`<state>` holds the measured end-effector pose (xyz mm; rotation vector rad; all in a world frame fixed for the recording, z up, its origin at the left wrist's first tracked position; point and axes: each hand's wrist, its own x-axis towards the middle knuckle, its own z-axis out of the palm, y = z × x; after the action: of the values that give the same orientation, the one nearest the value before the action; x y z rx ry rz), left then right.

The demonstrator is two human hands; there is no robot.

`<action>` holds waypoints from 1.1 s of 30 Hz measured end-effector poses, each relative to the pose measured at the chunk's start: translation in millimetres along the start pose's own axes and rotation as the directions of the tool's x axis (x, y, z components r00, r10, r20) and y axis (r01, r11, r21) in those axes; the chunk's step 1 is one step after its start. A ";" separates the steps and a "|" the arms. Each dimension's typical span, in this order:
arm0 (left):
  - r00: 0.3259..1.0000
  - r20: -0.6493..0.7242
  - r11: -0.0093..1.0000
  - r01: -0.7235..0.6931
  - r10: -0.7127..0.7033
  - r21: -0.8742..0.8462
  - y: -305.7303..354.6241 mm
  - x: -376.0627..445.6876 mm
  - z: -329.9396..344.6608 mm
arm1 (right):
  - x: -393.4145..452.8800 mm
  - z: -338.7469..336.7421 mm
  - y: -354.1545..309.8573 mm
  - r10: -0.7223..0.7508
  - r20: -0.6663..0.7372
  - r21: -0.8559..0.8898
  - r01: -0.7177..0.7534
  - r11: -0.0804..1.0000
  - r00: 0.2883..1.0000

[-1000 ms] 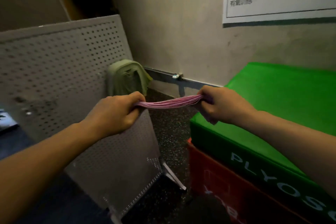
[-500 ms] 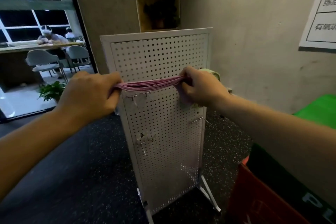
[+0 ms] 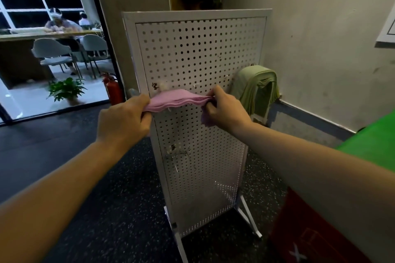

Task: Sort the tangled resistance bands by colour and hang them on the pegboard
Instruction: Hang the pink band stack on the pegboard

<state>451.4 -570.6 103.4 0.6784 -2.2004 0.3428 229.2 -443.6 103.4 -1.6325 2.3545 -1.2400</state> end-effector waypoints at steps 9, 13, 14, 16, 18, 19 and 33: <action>0.976 0.200 0.996 0.078 -0.083 0.032 7.6 -8.9 13.7 | -6.2 32.8 4.2 0.057 0.029 -0.045 -0.056 0.997 0.998; 0.971 0.224 0.995 0.076 -0.087 0.058 14.0 -6.8 10.7 | -9.4 39.9 4.4 0.070 0.047 -0.043 -0.068 0.997 0.996; 0.971 0.227 0.996 0.068 -0.079 0.055 14.3 -6.7 10.0 | -10.9 40.6 4.7 0.081 0.064 -0.041 -0.078 0.996 0.995; 0.972 0.228 0.997 0.048 -0.060 0.056 12.7 -8.4 8.2 | -16.0 40.2 5.4 0.099 0.097 -0.034 -0.096 0.995 0.990; 0.979 0.204 0.998 0.019 -0.029 0.054 9.2 -11.7 4.6 | -23.4 35.4 7.7 0.110 0.106 -0.033 -0.107 0.994 0.988; 0.984 0.181 0.999 -0.004 -0.004 0.045 7.5 -13.2 1.4 | -28.1 31.3 9.7 0.111 0.104 -0.038 -0.107 0.994 0.988; 0.916 0.045 0.897 -0.379 0.398 -0.228 145.1 35.3 -25.9 | -138.4 -109.8 96.2 0.211 0.015 -0.118 -0.207 0.971 0.977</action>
<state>365.2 -452.6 143.8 0.1310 -2.4125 0.2716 169.5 -255.5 64.5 -1.3726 2.5458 -1.0541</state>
